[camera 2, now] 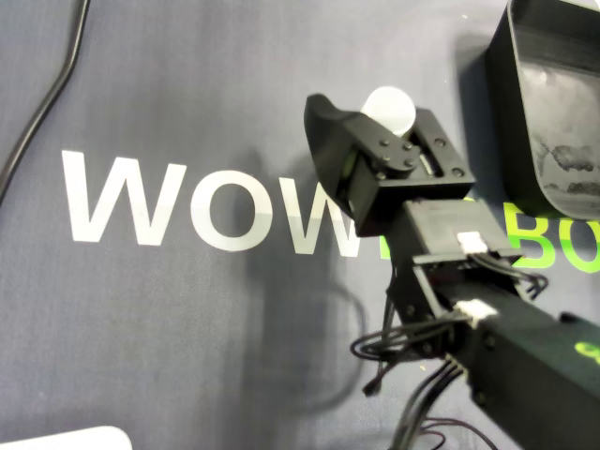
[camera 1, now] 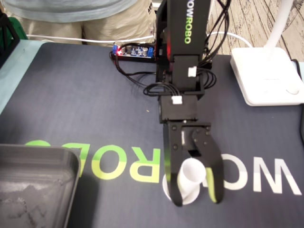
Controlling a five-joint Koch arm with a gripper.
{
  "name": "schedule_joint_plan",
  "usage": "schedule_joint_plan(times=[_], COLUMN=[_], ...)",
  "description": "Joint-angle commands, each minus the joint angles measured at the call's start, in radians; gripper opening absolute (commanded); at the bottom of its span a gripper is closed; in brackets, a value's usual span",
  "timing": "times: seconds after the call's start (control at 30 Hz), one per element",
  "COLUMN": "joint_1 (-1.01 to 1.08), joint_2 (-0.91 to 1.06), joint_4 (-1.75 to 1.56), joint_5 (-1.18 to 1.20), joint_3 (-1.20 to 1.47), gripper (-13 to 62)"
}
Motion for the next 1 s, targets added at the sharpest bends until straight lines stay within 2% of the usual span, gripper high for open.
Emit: schedule_joint_plan(times=[0.0,0.3,0.5,0.87,0.97], joint_1=[0.015,0.012,0.021,0.123,0.141], joint_2=[0.041,0.235,0.454,0.822,0.853], joint_4=[-0.144,-0.137,0.035,0.657,0.716], joint_5=[0.011,0.104,0.291,0.962,1.15], joint_3=[-0.005,0.028,0.025,0.015,0.035], gripper=[29.6,29.7,29.6,29.6,29.7])
